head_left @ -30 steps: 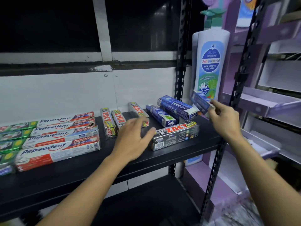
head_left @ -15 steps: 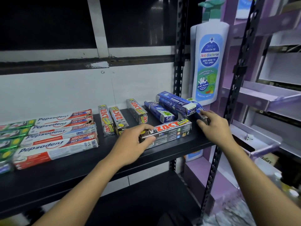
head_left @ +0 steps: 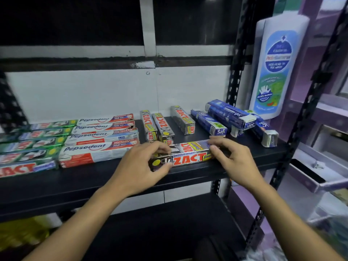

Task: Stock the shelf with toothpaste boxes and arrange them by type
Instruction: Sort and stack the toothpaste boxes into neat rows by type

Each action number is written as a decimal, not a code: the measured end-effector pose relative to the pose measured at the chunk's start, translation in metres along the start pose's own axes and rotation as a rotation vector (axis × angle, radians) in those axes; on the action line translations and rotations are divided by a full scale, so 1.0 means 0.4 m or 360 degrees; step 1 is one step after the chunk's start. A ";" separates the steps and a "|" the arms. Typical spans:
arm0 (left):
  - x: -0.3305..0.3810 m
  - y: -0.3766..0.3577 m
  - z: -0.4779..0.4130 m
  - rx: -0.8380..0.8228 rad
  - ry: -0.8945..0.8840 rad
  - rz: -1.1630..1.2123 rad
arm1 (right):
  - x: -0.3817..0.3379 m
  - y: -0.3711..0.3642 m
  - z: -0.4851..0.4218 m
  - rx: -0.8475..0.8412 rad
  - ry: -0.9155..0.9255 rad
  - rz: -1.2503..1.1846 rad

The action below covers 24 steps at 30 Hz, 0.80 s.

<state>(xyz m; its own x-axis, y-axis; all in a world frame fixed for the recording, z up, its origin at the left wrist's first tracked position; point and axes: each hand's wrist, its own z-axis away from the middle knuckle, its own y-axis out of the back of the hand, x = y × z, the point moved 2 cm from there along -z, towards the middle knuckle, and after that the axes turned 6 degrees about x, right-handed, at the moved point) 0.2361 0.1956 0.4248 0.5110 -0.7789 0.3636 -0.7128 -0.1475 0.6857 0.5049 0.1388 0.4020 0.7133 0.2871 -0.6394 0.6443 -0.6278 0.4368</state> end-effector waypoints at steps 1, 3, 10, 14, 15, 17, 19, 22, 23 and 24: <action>-0.003 0.008 0.008 0.0029 0.0009 0.0040 | 0.001 -0.010 0.001 -0.0067 0.0004 -0.0020; -0.017 0.022 0.017 0.0139 0.0023 0.0077 | -0.001 -0.023 -0.004 -0.0144 -0.0014 -0.0062; -0.141 0.105 -0.004 0.0383 0.0223 -0.0451 | -0.064 -0.012 -0.091 -0.0244 -0.0131 0.0006; -0.203 0.126 -0.014 0.0192 0.0339 -0.0771 | -0.088 -0.066 -0.184 -0.0289 -0.0068 0.0254; -0.213 0.123 -0.012 0.0156 0.0347 -0.0812 | -0.092 -0.089 -0.208 -0.0316 -0.0029 0.0309; -0.226 0.114 -0.010 0.0133 0.0367 -0.0846 | -0.094 -0.136 -0.256 -0.0350 0.0046 0.0440; -0.230 0.109 -0.011 0.0121 0.0383 -0.0868 | -0.083 -0.180 -0.301 -0.0440 0.0125 0.0598; -0.229 0.108 -0.007 0.0108 0.0368 -0.0891 | -0.060 -0.222 -0.347 -0.0766 0.0180 0.0950; -0.230 0.109 -0.006 0.0104 0.0369 -0.0892 | -0.055 -0.223 -0.353 -0.0842 0.0172 0.1014; -0.233 0.108 -0.005 0.0097 0.0375 -0.0892 | -0.052 -0.218 -0.356 -0.0871 0.0175 0.1040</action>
<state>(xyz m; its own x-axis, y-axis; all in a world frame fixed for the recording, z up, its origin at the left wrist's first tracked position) 0.1587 0.2630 0.4219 0.9039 -0.4177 0.0926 -0.3273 -0.5360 0.7782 0.4730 0.2906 0.4673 0.9921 0.0757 -0.1005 0.1171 -0.2624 0.9578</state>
